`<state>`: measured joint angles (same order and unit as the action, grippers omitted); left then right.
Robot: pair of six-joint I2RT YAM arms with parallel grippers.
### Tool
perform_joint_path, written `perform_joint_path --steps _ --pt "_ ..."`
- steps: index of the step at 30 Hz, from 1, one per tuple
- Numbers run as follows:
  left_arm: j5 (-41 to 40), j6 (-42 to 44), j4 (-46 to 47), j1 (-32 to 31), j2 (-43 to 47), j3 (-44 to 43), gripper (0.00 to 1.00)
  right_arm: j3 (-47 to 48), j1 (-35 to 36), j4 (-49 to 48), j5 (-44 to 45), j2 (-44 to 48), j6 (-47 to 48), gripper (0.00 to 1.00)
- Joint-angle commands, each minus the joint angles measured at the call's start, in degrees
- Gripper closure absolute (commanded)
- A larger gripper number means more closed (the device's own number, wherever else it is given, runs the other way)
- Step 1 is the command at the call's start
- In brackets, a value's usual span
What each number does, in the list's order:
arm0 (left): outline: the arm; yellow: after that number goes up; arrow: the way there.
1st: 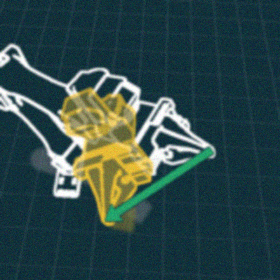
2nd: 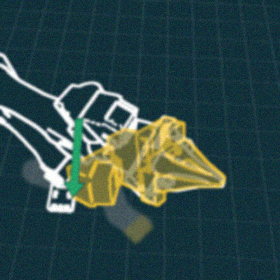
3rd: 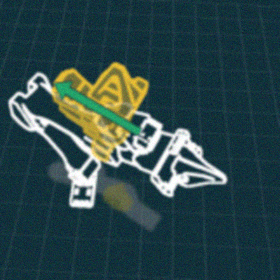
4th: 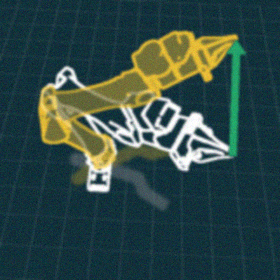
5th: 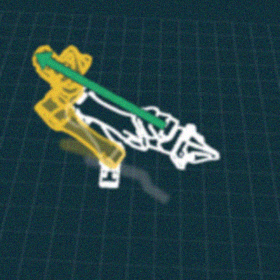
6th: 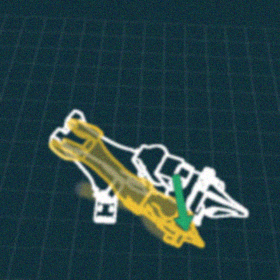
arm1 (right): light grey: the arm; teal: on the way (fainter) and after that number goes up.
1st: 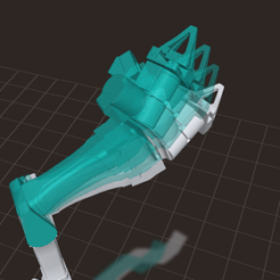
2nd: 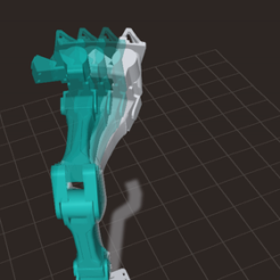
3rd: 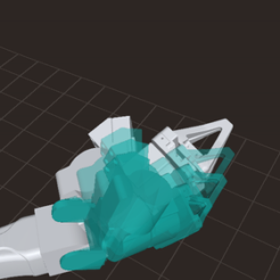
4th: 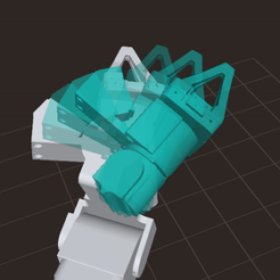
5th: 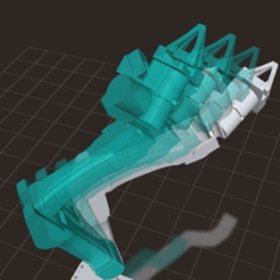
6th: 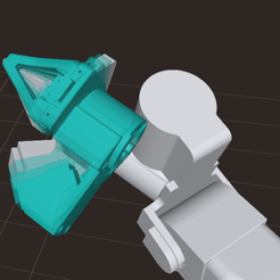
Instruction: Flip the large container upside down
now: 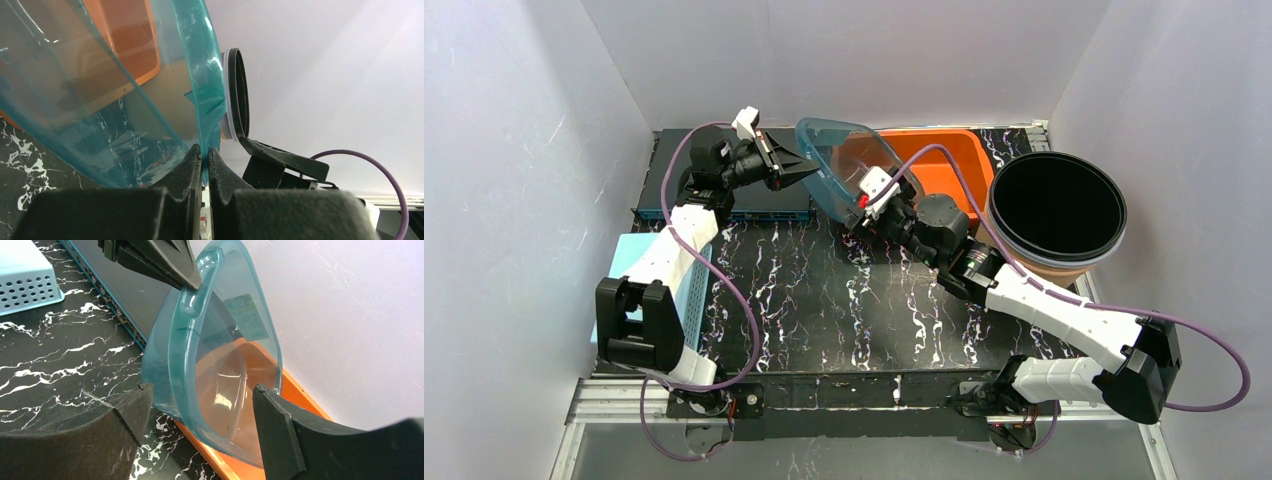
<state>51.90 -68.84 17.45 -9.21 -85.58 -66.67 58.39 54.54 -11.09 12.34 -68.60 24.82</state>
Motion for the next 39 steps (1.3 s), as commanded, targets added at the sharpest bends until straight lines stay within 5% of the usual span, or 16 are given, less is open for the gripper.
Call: perform_joint_path --steps 1,11,20,27,29,31,34,37,39 --pt "0.9 2.9 1.2 0.2 1.8 -2.6 1.00 2.8 0.2 -2.6 4.3 1.4 -6.6 0.17" --pt "2.4 9.7 0.4 0.2 5.6 -3.2 1.00 16.0 -0.3 12.7 5.6 -6.2 -12.9 0.11" --pt "4.3 16.5 -6.9 0.0 8.7 -6.5 1.00 20.3 -1.2 20.8 -8.0 -7.8 -13.8 0.05" --pt "3.9 19.2 -10.6 -1.2 10.9 -6.1 1.00 18.1 -1.3 12.4 -10.4 -10.3 -22.0 0.07" --pt "3.1 20.9 -13.7 -1.7 11.3 -6.6 1.00 18.8 -1.2 10.9 -11.2 -12.3 -23.3 0.13" --pt "1.7 23.5 -16.9 -2.5 11.7 -7.5 1.00 19.9 -1.1 10.4 -10.3 -14.3 -23.9 0.34" --pt "1.1 23.4 -17.1 -2.7 13.0 -6.4 1.00 19.9 -1.2 10.3 -8.8 -14.9 -24.0 0.51" --pt "0.6 22.1 -16.0 -2.7 14.0 -5.1 1.00 14.9 -1.2 4.4 -9.7 -11.9 -23.2 0.87" --pt "0.3 21.1 -15.0 -2.7 14.2 -4.5 1.00 11.7 -1.2 0.3 -10.7 -9.8 -22.8 0.99"
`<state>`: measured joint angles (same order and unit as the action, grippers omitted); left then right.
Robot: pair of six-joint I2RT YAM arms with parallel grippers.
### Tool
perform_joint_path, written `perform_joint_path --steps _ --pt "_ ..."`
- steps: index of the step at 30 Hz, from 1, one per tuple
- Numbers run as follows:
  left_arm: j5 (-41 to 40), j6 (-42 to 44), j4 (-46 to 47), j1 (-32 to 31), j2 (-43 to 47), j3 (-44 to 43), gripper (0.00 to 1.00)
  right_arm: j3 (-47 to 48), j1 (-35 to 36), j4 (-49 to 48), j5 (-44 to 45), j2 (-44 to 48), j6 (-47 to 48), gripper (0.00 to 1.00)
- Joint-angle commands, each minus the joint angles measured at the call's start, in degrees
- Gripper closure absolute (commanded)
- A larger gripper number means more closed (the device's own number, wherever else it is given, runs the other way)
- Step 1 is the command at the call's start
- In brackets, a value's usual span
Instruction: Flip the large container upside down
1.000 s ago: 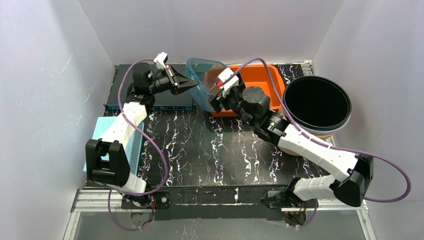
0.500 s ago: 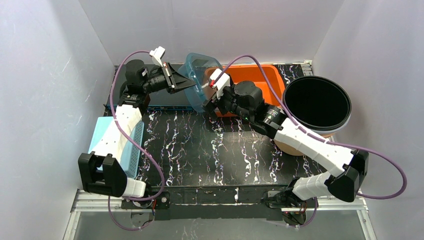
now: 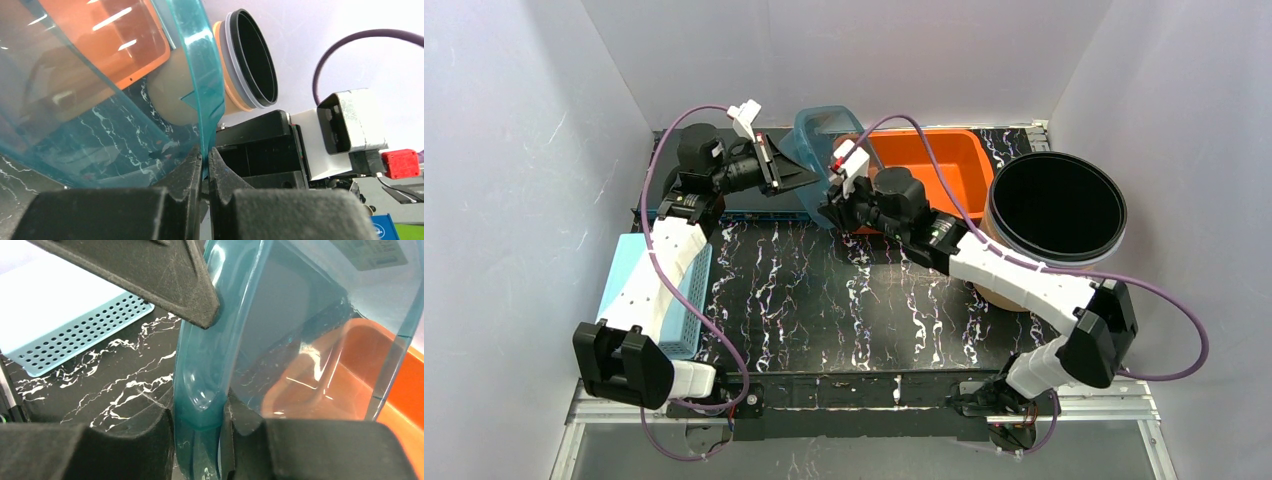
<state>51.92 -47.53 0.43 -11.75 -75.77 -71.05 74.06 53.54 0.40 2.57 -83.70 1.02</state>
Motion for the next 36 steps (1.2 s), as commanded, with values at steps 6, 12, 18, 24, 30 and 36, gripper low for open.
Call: perform_joint_path --steps 6,12,18,24,30,36 --pt "-0.4 -3.5 2.1 -0.2 3.6 -0.7 0.48 -4.9 -0.2 -9.4 -4.2 6.5 6.0 0.99" --pt "-3.2 -4.1 -8.3 -0.2 1.3 -7.0 0.24 -7.3 0.9 -8.2 -5.1 8.1 14.2 0.99" --pt "-7.5 -2.5 -24.6 0.2 -4.3 -14.8 0.24 -8.7 3.5 -6.7 -0.5 8.9 23.4 0.99" --pt "-15.2 8.7 -43.5 0.2 -8.1 -23.6 0.33 -10.0 9.3 -6.5 9.6 8.6 36.3 0.99" --pt "-17.1 14.1 -50.5 0.2 -11.5 -25.4 0.42 -10.3 12.7 -8.5 17.0 7.0 45.3 0.99" --pt "-18.0 17.1 -53.1 0.1 -12.3 -25.2 0.59 -10.4 14.4 -10.0 19.7 5.9 51.1 0.99"
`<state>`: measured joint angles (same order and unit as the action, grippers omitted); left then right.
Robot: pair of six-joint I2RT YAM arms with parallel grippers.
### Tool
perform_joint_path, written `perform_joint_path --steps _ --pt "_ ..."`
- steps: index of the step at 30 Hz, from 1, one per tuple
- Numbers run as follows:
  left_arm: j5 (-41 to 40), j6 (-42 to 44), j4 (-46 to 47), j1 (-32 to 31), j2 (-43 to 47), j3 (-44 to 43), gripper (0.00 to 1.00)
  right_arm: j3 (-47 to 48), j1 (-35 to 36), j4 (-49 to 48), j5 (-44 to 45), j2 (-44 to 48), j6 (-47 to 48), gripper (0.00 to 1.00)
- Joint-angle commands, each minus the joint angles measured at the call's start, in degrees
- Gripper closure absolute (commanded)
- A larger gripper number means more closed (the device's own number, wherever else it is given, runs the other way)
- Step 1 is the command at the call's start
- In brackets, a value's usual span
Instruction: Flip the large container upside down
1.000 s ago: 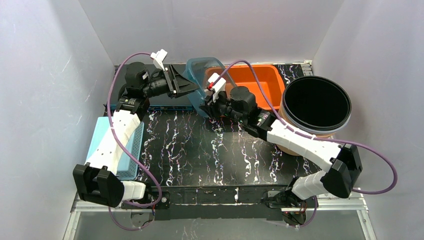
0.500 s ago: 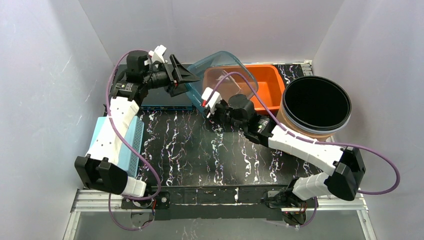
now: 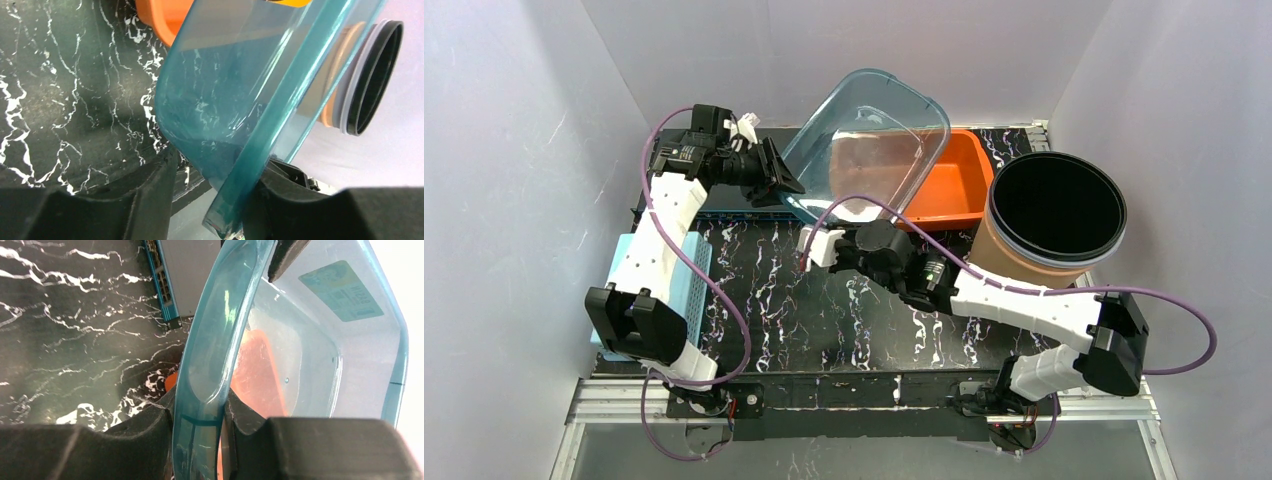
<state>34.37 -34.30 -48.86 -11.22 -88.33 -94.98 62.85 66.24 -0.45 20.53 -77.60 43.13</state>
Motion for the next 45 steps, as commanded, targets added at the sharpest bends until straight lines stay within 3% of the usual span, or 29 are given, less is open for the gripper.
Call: perform_joint_path --steps 1,5,14,15,21,24,33,36,39,42,45 --pt "-0.7 4.0 -3.9 -0.4 0.4 -1.4 0.63 0.8 1.9 -9.4 1.8 -0.4 9.2 0.99" --pt "-1.8 4.0 -3.8 -0.4 1.4 -1.9 0.84 0.8 2.3 -9.6 2.6 -1.2 8.6 0.99" --pt "-3.8 2.5 -0.6 -0.4 7.0 -0.1 1.00 0.6 2.3 -10.7 -1.0 -1.7 -3.5 0.97" --pt "-5.3 2.5 -0.5 -0.4 8.4 0.0 1.00 1.2 2.3 -10.6 -1.1 -1.7 -5.7 0.92" --pt "-15.9 3.0 1.7 -0.4 16.1 3.6 1.00 3.8 2.3 -10.4 -4.0 0.5 -20.7 0.30" --pt "-20.1 3.7 3.5 -0.3 20.2 6.2 1.00 4.7 2.2 -9.7 -7.2 2.1 -26.2 0.19" --pt "-33.3 11.4 5.9 -0.4 32.2 12.6 1.00 11.0 2.1 -2.7 -5.0 3.8 -40.2 0.09" --pt "-38.3 15.3 7.5 -0.5 36.7 16.2 1.00 19.6 -0.2 5.8 -0.2 0.5 -50.9 0.08" --pt "-41.3 17.4 9.4 -0.6 41.0 20.4 1.00 27.6 -7.9 15.7 -3.9 -4.5 -63.6 0.09" --pt "-43.5 18.8 10.0 -1.0 43.9 23.0 1.00 28.6 -11.4 13.9 -10.9 -5.3 -70.5 0.13" --pt "-46.0 21.2 10.5 -1.9 45.9 24.5 1.00 26.5 -12.1 8.9 -11.2 -4.8 -75.6 0.15"
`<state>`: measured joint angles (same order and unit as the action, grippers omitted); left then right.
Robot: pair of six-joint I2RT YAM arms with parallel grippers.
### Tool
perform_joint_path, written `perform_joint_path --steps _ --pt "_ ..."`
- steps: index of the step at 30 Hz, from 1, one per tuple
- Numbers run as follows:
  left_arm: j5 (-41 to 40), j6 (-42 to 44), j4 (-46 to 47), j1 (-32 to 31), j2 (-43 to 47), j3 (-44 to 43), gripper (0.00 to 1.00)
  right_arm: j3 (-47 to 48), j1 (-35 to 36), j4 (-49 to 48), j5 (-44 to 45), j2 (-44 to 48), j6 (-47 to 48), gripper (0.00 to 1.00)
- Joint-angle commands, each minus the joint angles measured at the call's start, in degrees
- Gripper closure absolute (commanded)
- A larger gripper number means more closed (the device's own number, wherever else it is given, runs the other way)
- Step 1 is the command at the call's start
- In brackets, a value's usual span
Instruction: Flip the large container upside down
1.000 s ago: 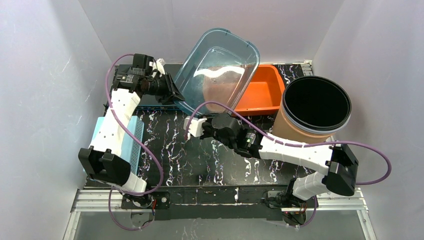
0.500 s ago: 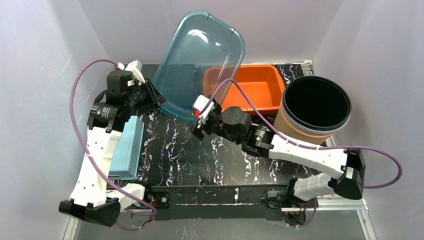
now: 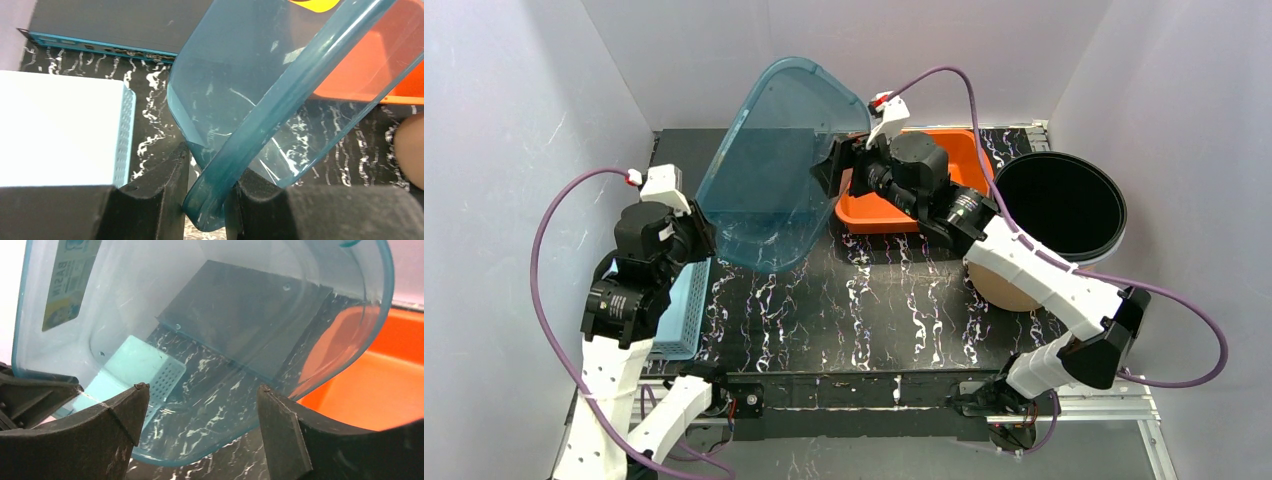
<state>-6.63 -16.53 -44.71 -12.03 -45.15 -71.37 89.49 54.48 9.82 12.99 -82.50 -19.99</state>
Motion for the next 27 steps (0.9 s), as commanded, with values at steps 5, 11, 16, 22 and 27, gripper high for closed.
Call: perform_joint_path --steps 5,11,16,22,27 --pt "-8.4 6.9 6.4 -2.5 3.2 1.5 1.00 1.0 -0.5 -4.5 -5.3 -0.8 -17.6 0.16" --pt "-17.4 6.3 5.9 -8.0 2.2 3.2 1.00 -1.3 -0.5 -9.2 -4.3 0.3 -22.3 0.18" --pt "-29.9 7.3 6.1 -17.7 0.2 4.0 1.00 -1.9 -0.3 -11.5 -4.8 0.3 -23.6 0.18" --pt "-45.8 8.2 6.8 -30.1 -1.2 4.9 1.00 -1.1 -0.3 -10.7 -5.4 -1.7 -25.3 0.18" --pt "-59.3 8.5 6.8 -40.1 -3.2 5.7 1.00 -1.2 0.0 -10.1 -4.7 -2.9 -27.4 0.18"
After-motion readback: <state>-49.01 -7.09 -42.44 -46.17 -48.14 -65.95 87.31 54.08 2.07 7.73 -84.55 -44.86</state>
